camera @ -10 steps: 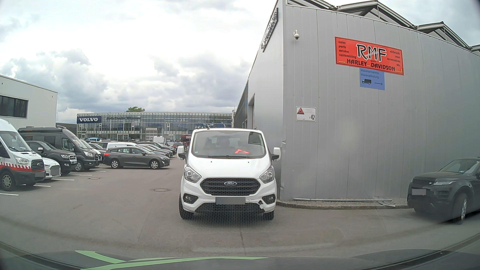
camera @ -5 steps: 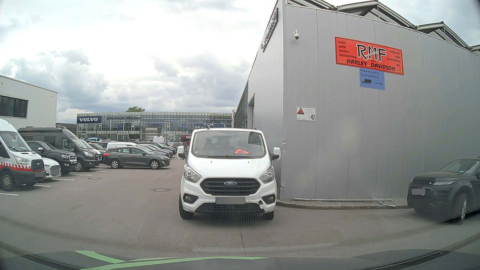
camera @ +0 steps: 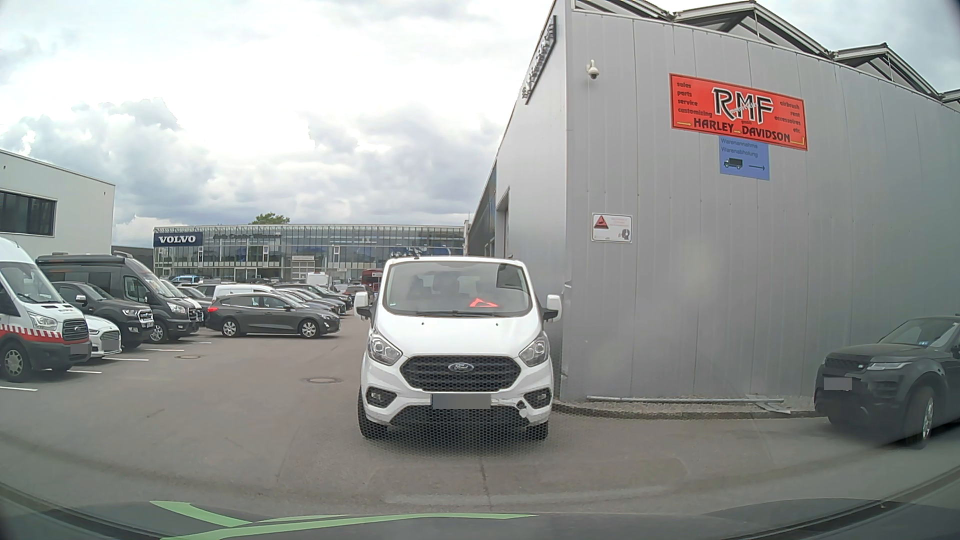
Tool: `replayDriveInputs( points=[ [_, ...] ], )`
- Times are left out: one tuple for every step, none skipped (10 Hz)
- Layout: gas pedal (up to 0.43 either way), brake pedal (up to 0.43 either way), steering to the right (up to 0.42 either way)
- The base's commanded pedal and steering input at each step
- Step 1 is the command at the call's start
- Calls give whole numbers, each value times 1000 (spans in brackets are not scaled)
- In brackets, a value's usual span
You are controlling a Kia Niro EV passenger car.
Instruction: Follow the waypoints while adhering to traffic rules and regulations
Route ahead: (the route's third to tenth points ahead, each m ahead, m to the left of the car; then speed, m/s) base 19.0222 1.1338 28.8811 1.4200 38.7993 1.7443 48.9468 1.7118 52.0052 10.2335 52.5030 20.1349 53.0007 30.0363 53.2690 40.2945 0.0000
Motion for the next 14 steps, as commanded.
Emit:
replayDriveInputs(
  points=[
    [0,341,6],
    [0,341,6],
    [0,341,6],
    [0,341,6],
    [0,341,6],
    [0,341,6],
    [0,341,6],
    [0,341,5],
    [0,341,6],
    [0,341,6],
    [0,341,6],
    [0,341,6],
    [0,341,5],
    [0,341,6]
  ],
)
